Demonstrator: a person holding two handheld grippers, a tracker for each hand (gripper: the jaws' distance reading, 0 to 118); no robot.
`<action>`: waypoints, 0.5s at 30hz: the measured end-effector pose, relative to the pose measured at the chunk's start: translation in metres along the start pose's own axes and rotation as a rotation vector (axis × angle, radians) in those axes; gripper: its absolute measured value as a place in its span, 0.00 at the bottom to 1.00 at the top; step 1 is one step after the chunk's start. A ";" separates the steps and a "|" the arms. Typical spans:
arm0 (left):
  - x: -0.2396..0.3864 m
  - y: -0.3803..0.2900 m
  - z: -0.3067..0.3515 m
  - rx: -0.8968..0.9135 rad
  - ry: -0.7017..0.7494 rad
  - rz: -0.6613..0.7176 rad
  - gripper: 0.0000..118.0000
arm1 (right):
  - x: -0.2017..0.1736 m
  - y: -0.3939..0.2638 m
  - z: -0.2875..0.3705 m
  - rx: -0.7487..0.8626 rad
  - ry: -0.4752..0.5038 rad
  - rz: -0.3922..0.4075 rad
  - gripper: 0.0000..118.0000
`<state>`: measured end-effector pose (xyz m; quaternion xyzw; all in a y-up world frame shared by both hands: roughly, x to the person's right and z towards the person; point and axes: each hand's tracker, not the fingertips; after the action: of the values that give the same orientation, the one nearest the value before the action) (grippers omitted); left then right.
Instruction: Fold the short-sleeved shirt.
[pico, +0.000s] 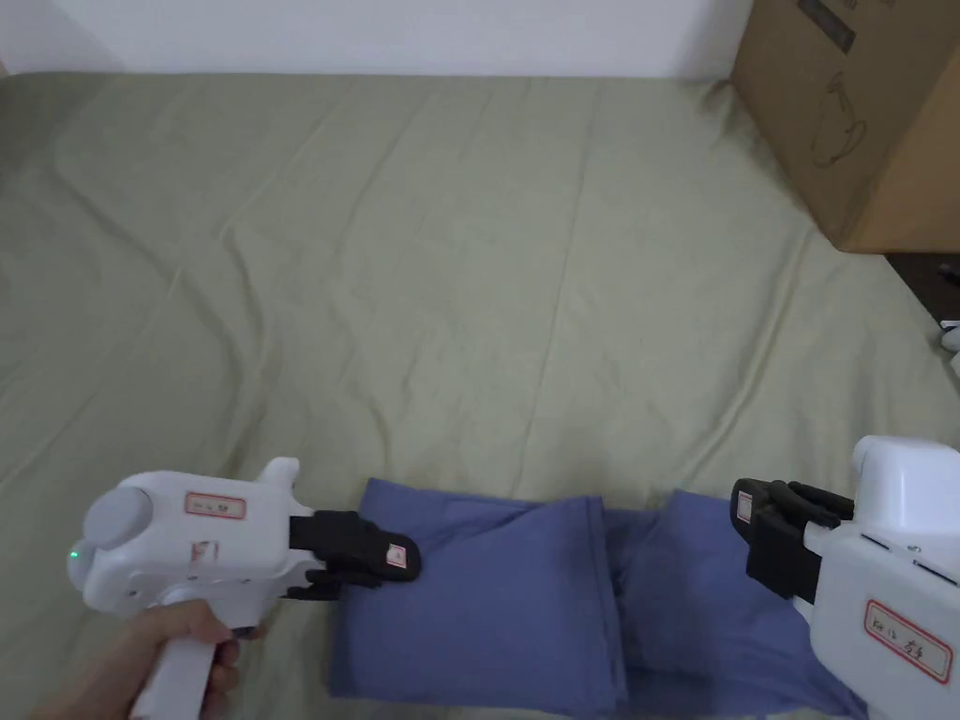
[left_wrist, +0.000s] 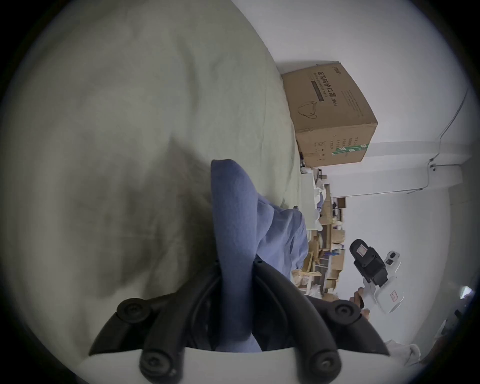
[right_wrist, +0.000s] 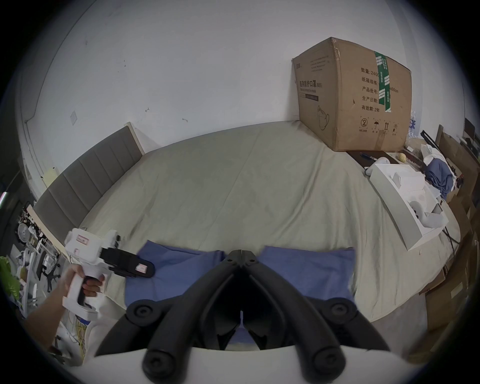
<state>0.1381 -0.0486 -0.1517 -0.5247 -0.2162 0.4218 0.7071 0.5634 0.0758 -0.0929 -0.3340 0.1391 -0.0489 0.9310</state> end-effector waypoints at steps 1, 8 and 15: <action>0.003 0.001 0.012 0.023 0.024 -0.048 0.07 | 0.002 -0.001 0.001 0.003 -0.002 -0.003 0.00; -0.006 0.015 0.099 0.085 0.249 0.015 0.07 | 0.013 -0.003 0.008 0.021 -0.006 -0.046 0.00; 0.009 0.024 0.136 0.175 0.271 0.026 0.07 | 0.025 -0.008 0.008 0.026 0.006 -0.094 0.00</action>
<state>0.0320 0.0369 -0.1266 -0.5160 -0.0747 0.3735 0.7672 0.5891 0.0700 -0.0879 -0.3280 0.1256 -0.0952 0.9314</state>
